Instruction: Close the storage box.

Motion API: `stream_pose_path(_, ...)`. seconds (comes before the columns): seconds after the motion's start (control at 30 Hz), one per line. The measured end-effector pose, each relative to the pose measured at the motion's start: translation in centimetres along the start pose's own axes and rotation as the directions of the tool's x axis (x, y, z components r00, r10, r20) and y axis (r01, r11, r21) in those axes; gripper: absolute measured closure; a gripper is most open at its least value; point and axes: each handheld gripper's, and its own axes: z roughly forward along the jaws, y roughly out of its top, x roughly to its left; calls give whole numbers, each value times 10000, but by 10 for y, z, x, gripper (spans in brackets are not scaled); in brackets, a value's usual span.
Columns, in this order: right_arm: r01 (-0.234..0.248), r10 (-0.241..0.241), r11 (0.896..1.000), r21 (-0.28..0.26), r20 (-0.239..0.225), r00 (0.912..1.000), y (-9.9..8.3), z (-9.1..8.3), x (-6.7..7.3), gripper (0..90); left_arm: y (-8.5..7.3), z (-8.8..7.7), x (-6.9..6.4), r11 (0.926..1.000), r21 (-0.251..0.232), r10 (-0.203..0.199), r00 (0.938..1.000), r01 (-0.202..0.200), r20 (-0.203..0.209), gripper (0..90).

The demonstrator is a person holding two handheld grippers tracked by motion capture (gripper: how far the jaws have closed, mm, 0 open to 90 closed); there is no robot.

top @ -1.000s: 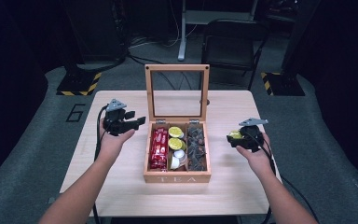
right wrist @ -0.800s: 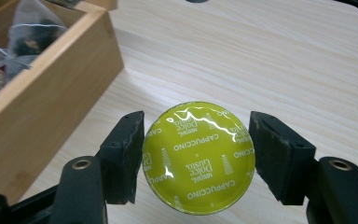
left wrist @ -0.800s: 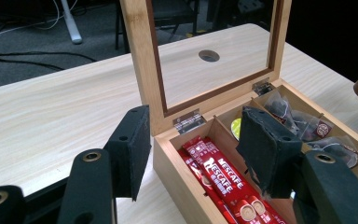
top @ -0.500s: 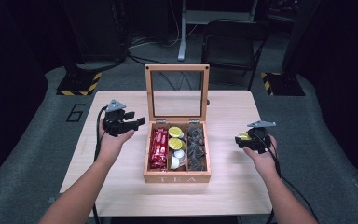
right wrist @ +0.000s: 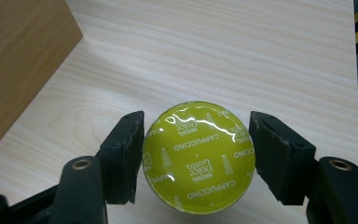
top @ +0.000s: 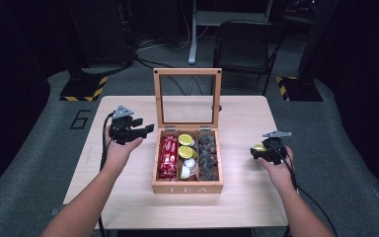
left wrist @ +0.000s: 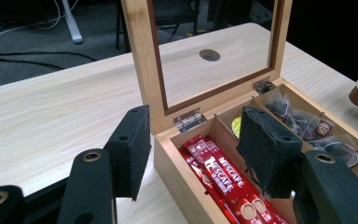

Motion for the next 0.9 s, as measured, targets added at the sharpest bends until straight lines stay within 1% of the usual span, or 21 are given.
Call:
stream_pose_path(0.03,-33,33,10000,44,-37,10000,-1,0,0,367,0,0,0,10000,13,11,10000,-11,-6,438)
stream_pose_path(0.07,-127,127,9999,55,75,9999,-2,1,0,367,0,0,0,10000,14,18,10000,-18,-12,438)
stream_pose_path(0.1,-40,40,10000,77,3,10000,-2,2,-1,367,0,0,0,10000,23,26,10000,-26,-2,438)
stream_pose_path(0.13,-96,96,9999,87,12,10000,-3,2,-2,367,0,0,0,10000,38,23,10000,-23,6,438)
stream_pose_path(0.17,-43,43,10000,83,50,10000,-4,3,-3,367,0,0,0,10000,45,32,10000,-32,5,438)
stream_pose_path(0.33,-210,209,9996,208,37,9998,-7,5,-4,367,0,1,-1,10000,49,41,10000,-41,11,438)
stream_pose_path(0.4,-210,208,9996,169,127,9997,-8,7,-6,367,0,1,-1,10000,45,39,10000,-39,18,438)
stream_pose_path(0.5,-186,184,9996,215,93,9998,-9,8,-8,367,0,1,-1,10000,55,48,10000,-48,-2,438)
stream_pose_path(0.57,-305,302,9992,266,118,9995,-10,9,-8,367,0,1,-1,10000,58,46,10000,-46,6,438)
stream_pose_path(0.6,-297,294,9990,319,107,9995,-10,9,-9,367,0,1,-1,10000,59,37,10000,-37,10,438)
stream_pose_path(0.63,-217,214,9994,258,110,9997,-10,10,-10,367,0,1,-1,10000,50,48,10000,-48,6,438)
stream_pose_path(0.67,-395,388,9987,317,228,9990,-10,10,-9,367,0,1,-2,10000,28,37,10000,-37,5,438)
stream_pose_path(0.7,-334,328,9989,322,182,9993,-11,10,-10,366,0,1,-2,10000,27,33,10000,-33,12,438)
stream_pose_path(0.87,-405,395,9984,392,250,9989,-12,12,-11,366,-1,1,-2,10000,58,47,10000,-47,7,438)
stream_pose_path(0.9,-351,340,9985,415,273,9991,-12,13,-12,366,-1,1,-2,10000,58,45,10000,-45,5,438)
